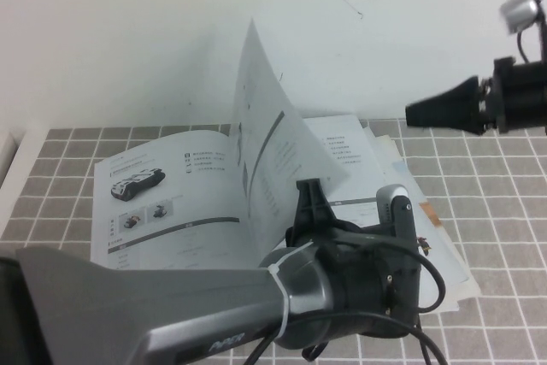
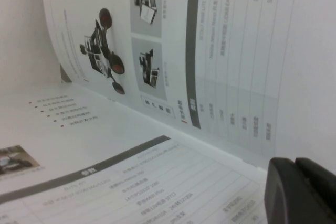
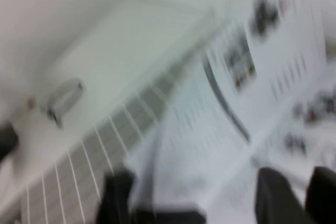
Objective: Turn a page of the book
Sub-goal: Open the closed book
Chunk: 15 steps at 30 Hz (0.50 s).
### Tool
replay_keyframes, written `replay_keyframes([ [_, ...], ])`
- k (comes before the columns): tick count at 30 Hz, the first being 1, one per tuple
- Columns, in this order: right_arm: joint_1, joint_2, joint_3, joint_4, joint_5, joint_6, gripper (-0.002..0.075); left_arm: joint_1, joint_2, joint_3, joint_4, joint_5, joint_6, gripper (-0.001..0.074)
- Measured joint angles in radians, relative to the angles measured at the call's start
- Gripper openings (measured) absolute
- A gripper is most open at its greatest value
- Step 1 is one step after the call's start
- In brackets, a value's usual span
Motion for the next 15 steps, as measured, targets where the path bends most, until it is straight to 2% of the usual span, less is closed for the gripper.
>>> replay_keyframes([
  [1, 0.007, 0.002, 0.0, -0.073, -0.004, 0.044, 0.0103, 0.002, 0.0, 0.0, 0.0, 0.007, -0.002, -0.0004],
  [4, 0.034, 0.027, 0.0, -0.211, -0.01, 0.116, 0.0031, 0.013, 0.0, 0.0, 0.0, 0.011, -0.019, -0.0004],
  [15, 0.211, 0.177, 0.0, -0.551, -0.215, 0.281, 0.0001, 0.02, 0.0, 0.0, -0.004, 0.032, -0.034, -0.0004],
])
